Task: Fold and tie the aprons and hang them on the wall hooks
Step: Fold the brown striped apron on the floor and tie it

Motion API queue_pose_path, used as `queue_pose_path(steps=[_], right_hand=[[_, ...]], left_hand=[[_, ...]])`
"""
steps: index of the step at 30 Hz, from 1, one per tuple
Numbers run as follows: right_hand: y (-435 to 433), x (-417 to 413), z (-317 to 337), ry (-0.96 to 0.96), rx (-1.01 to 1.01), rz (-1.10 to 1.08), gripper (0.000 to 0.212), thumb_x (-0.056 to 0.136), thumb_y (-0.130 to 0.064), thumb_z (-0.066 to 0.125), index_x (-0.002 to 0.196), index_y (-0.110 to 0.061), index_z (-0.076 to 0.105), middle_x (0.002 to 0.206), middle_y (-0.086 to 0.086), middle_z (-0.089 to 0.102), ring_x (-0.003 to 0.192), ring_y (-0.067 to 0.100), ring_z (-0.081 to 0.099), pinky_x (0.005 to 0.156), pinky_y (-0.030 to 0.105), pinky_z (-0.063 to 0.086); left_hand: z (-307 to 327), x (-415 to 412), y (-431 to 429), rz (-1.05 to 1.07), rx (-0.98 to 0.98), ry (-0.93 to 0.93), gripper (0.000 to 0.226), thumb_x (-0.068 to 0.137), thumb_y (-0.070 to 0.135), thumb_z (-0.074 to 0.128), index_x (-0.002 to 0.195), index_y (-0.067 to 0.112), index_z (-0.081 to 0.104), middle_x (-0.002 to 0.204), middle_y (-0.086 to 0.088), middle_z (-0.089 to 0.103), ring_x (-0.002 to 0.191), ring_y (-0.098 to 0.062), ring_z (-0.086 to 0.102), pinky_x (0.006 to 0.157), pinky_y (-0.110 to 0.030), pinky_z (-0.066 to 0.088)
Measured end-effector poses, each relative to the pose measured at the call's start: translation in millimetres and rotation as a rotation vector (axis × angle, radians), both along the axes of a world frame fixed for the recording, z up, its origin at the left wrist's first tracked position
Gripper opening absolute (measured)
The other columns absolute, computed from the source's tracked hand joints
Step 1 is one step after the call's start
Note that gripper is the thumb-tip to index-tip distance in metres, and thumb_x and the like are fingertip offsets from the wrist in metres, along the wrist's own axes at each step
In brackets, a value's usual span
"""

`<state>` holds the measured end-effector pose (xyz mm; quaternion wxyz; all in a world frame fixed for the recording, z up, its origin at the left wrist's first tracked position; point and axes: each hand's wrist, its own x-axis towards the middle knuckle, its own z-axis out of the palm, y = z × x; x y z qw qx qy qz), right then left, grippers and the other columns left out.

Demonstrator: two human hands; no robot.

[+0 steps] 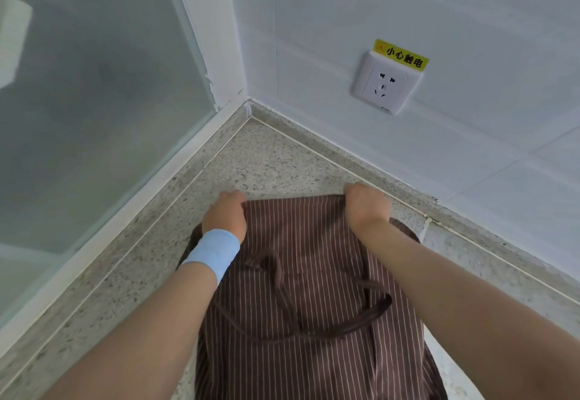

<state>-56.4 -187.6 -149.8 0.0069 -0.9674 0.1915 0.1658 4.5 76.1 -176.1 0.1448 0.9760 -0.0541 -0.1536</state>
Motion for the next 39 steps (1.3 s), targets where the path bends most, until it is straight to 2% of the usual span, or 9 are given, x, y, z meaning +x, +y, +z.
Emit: queue_pose_path(steps=[3,6,12,20,24,28,31,34,39], right_hand=[[2.4,8.8,-4.5,-0.057,0.130,-0.037,0.054,0.086,0.004,0.050,0.136,-0.018,0.048,0.126,0.009,0.061,0.104,0.029,0.064,0.084,0.040,0.057],[20.3,-13.8,-17.0,-0.110,0.111,0.145,0.082,0.086,-0.004,0.053,0.157,-0.016,0.013,0.161,0.016,0.021,0.147,0.036,0.023,0.119,0.048,0.028],[62.7,-79.3,-49.0,0.126,0.183,0.388,0.065,0.103,-0.056,0.017,0.158,-0.032,-0.009,0.164,0.008,-0.020,0.152,0.028,-0.016,0.122,0.056,0.007],[58.0,-70.9,-29.3,0.197,0.019,0.307,0.066,0.105,-0.047,0.024,0.159,-0.024,-0.006,0.164,0.017,-0.015,0.152,0.036,-0.009,0.121,0.056,0.011],[102.2,-118.5,-12.1,-0.005,0.040,0.275,0.053,0.100,-0.035,0.037,0.150,-0.018,0.029,0.148,0.017,0.034,0.131,0.035,0.039,0.106,0.047,0.040],[142.3,-180.7,-21.9,-0.098,0.181,0.373,0.060,0.098,-0.039,0.040,0.154,-0.025,0.023,0.142,0.014,0.048,0.124,0.032,0.052,0.096,0.049,0.049],[149.9,-207.3,-33.4,-0.016,0.191,0.620,0.066,0.100,-0.049,0.037,0.158,-0.036,0.008,0.164,0.017,0.016,0.144,0.042,0.032,0.102,0.067,0.039],[138.5,-204.2,-34.6,0.164,0.131,0.544,0.063,0.103,-0.053,0.023,0.155,-0.040,-0.012,0.163,0.009,-0.022,0.152,0.037,-0.008,0.114,0.069,0.008],[144.3,-196.6,-12.9,0.303,-0.119,0.551,0.082,0.099,-0.038,0.050,0.158,-0.029,-0.008,0.163,0.023,-0.013,0.149,0.047,-0.003,0.115,0.066,0.008]], left_hand=[[-6.5,-24.3,-4.9,-0.097,-0.084,-0.077,0.050,0.093,0.010,0.054,0.140,0.023,0.043,0.148,-0.006,0.030,0.117,-0.026,0.052,0.090,-0.041,0.053],[-17.5,-51.0,-1.0,-0.232,-0.047,-0.118,0.043,0.094,0.021,0.057,0.136,0.027,0.050,0.150,-0.004,0.033,0.128,-0.025,0.044,0.099,-0.039,0.048],[-35.1,-86.2,16.0,-0.436,0.093,0.009,0.059,0.098,0.048,0.046,0.152,0.034,0.028,0.163,-0.002,0.015,0.151,-0.026,0.010,0.121,-0.045,0.015],[-8.1,-139.9,55.7,0.378,-0.100,-0.222,0.038,0.089,0.013,0.061,0.126,0.013,0.052,0.130,-0.011,0.047,0.121,-0.032,0.044,0.099,-0.047,0.041],[-12.8,-167.4,73.7,0.610,-0.118,0.159,0.037,0.096,0.033,0.052,0.127,0.012,0.049,0.126,-0.011,0.053,0.107,-0.031,0.057,0.088,-0.041,0.047],[-12.5,-181.3,81.7,0.408,-0.085,0.392,0.028,0.090,0.044,0.052,0.105,0.020,0.057,0.103,-0.002,0.066,0.085,-0.019,0.063,0.076,-0.032,0.050],[-1.6,-181.4,81.8,0.377,-0.303,0.442,0.014,0.091,0.031,0.055,0.094,0.021,0.065,0.089,-0.001,0.069,0.079,-0.017,0.064,0.077,-0.034,0.054],[13.5,-178.0,88.2,0.462,-0.602,0.519,0.026,0.095,0.031,0.056,0.116,0.019,0.065,0.108,-0.001,0.069,0.093,-0.018,0.065,0.082,-0.034,0.053],[21.3,-206.8,108.1,0.676,-0.862,1.060,0.036,0.094,0.042,0.056,0.116,0.014,0.064,0.119,-0.011,0.070,0.115,-0.031,0.062,0.095,-0.038,0.051]])
